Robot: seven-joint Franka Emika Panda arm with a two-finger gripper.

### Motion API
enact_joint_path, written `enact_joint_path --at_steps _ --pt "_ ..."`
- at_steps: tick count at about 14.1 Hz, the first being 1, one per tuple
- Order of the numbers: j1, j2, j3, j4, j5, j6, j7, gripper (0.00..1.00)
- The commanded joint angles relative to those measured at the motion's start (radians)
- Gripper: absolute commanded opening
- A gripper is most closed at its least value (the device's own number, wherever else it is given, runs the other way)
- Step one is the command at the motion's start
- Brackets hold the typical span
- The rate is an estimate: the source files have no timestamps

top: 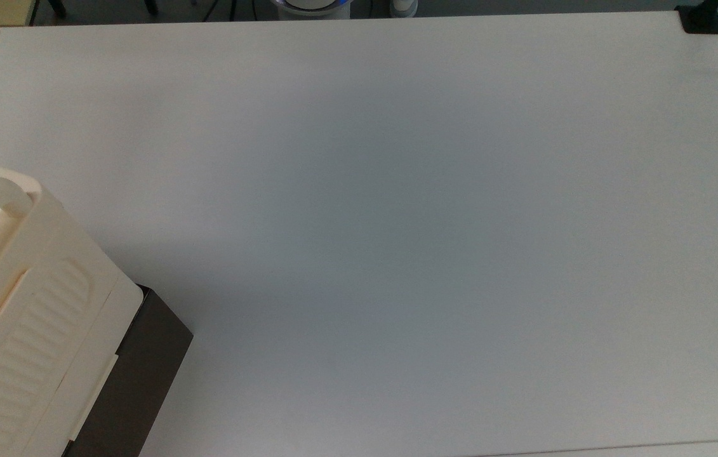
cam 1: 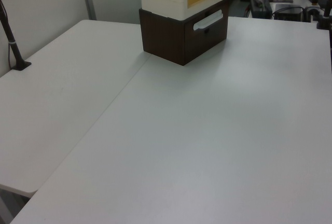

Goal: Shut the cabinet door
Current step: 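Push the open door with the gripper, swinging it shut against the cabinet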

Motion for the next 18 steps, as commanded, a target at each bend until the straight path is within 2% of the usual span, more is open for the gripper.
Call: enact_joint_path --at_steps 1,4,9,13,15,18 --pt "-0.001 0.067 -0.004 -0.010 -0.006 0.100 -0.032 0.00" --pt "0.001 0.123 -0.004 -0.017 -0.009 0.157 -0.034 0.00" --pt "0.011 0.143 0.010 -0.043 -0.057 0.164 -0.026 0.00" --pt "0.019 0.160 0.065 -0.055 -0.057 0.152 -0.014 0.00" --pt "0.017 0.172 0.111 -0.053 -0.069 0.147 0.066 0.00" --pt "0.017 0.183 0.152 -0.052 -0.089 0.146 0.143 0.00"
